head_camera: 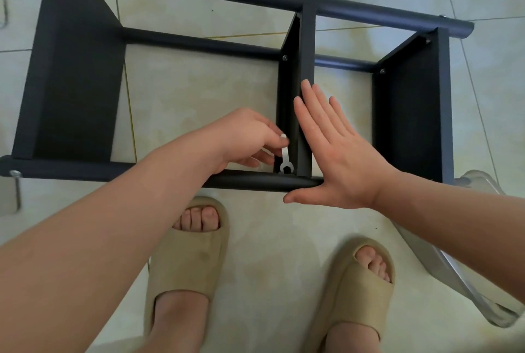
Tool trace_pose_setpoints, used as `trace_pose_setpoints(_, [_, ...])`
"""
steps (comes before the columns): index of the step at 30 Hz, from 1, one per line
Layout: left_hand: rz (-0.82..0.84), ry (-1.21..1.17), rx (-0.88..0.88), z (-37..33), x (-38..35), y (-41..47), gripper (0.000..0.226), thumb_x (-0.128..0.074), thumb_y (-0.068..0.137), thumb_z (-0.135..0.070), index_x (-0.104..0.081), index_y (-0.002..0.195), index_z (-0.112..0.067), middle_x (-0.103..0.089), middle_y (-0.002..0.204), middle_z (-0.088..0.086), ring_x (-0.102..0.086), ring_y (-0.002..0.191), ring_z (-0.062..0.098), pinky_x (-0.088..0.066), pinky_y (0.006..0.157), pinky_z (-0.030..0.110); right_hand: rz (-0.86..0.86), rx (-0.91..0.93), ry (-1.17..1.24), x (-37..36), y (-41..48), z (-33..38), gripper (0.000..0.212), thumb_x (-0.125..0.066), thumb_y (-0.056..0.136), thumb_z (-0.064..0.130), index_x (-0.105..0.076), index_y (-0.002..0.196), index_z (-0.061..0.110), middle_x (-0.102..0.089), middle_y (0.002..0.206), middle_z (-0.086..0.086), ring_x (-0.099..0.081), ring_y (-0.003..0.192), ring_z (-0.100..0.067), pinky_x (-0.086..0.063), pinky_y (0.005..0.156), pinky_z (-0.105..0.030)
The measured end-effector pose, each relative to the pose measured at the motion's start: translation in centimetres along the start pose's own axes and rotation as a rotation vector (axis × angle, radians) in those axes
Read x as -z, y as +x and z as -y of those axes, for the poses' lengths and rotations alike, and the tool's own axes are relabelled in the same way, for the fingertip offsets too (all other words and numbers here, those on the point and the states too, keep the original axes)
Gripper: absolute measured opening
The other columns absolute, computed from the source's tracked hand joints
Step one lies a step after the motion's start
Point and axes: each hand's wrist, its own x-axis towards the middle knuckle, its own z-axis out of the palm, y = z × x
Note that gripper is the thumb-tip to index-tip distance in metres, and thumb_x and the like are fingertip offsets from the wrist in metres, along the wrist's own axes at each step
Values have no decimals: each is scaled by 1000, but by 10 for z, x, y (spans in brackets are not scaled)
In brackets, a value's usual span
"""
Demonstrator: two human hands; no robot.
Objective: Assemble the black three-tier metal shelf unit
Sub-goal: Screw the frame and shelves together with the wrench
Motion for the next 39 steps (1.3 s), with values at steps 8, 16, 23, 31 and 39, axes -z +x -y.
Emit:
trace_pose_setpoints(8, [-58,-120,-27,0,-7,3,5,-68,93,-20,-69,89,-18,-76,76,-4,-69,73,11,-50,73,30,-6,2,30,-1,0,-1,128,-43,79,88,1,159,-2,11,167,-19,11,155,-34,-7,126,-54])
trace_pose_setpoints(16, [-12,-64,-30,-2,-7,0,5,-65,95,-19,-68,91,-18,-76,79,-3,-69,75,11,-50,73,28,-5,4,38,-1,1,-1,128,-45,79,87,0,159,-1,10,167,-19,11,155,-34,-7,126,-54])
trace_pose_setpoints(23, [-89,-42,-85,-4,-8,-1,12,-64,95,-17,-67,83,-19,-74,73,-7,-66,72,10,-51,75,28,-14,5,42,-2,1,-1,127,-46,79,86,-2,159,-2,9,167,-19,11,155,-34,-5,126,-53])
trace_pose_setpoints(31, [-70,47,-107,-6,-10,-4,10,-66,93,-15,-68,84,-18,-75,74,-5,-67,73,10,-51,73,27,-25,9,52,-2,1,-2,126,-46,80,86,-3,159,-3,8,167,-20,10,155,-34,-5,126,-53])
trace_pose_setpoints(39, [-21,-148,-3,-4,-11,-2,11,-62,95,-17,-66,87,-13,-75,72,-2,-68,74,14,-52,78,30,-23,7,55,-2,1,-2,127,-47,79,86,-3,159,-2,9,167,-19,11,155,-33,-5,126,-52])
